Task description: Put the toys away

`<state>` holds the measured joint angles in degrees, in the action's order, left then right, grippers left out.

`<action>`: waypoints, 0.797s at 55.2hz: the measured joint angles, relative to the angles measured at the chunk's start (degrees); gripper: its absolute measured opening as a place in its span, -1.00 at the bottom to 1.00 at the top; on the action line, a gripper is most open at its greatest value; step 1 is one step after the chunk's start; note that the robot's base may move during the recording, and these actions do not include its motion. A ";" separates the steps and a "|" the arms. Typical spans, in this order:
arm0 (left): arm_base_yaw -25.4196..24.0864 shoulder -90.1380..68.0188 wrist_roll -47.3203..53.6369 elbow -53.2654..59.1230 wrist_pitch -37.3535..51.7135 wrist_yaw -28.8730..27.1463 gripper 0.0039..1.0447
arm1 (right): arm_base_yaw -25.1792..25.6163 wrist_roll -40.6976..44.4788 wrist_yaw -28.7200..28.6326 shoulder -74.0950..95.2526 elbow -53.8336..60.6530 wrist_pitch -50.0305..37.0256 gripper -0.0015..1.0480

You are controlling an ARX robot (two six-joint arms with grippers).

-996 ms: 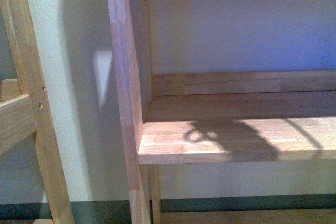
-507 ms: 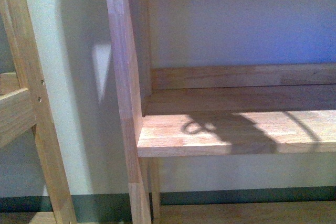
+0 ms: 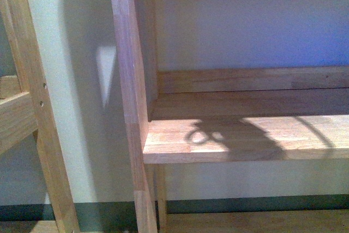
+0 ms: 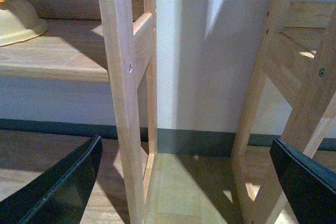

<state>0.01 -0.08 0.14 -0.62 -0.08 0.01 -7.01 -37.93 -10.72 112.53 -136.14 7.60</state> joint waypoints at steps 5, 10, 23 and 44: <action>0.00 0.00 0.02 0.00 0.00 0.00 0.89 | 0.26 0.77 0.96 -1.05 1.79 -0.96 0.99; 0.00 0.00 0.02 0.00 0.00 0.00 0.89 | 0.50 2.05 1.90 -2.51 4.20 -2.01 0.99; 0.00 0.00 0.00 0.00 0.00 -0.02 0.89 | 1.29 6.38 2.86 -8.85 12.44 -4.87 0.99; 0.00 0.00 0.00 0.00 0.00 -0.02 0.89 | 2.25 15.78 7.02 -26.40 31.98 -11.63 0.99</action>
<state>0.01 -0.08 0.14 -0.62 -0.08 -0.01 -4.75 -22.15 -3.70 86.13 -104.16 -4.03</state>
